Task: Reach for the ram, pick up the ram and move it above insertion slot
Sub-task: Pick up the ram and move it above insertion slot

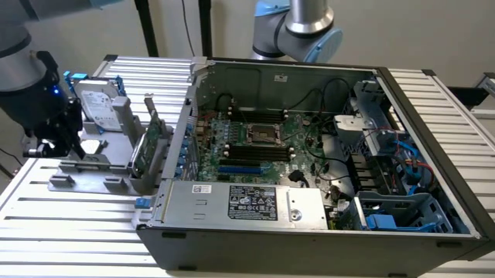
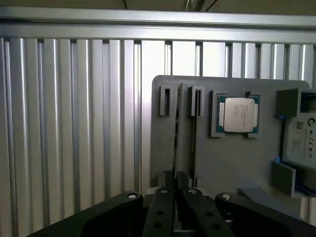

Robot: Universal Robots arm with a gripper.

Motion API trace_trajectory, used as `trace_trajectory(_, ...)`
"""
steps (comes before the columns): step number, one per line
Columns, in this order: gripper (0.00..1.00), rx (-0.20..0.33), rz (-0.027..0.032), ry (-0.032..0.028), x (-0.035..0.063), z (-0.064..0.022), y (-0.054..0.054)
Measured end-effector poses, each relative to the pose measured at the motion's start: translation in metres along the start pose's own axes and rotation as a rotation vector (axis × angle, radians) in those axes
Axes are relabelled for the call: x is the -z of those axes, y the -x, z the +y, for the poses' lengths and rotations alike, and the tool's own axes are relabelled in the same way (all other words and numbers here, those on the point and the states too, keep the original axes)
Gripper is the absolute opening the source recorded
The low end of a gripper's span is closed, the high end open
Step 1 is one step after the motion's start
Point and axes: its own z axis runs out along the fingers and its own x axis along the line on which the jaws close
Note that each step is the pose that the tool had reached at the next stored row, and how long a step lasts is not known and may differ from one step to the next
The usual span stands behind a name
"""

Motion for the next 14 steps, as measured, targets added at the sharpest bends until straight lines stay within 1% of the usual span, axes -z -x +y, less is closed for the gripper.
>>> trace_trajectory(5,0.14,0.016,0.0003,0.0010,0.0225,-0.0025,0.002)
trace_trajectory(7,0.14,0.019,0.0002,0.0013,0.0315,-0.0050,0.002)
trace_trajectory(14,0.14,0.022,-0.0022,0.0013,0.0634,-0.0228,0.004)
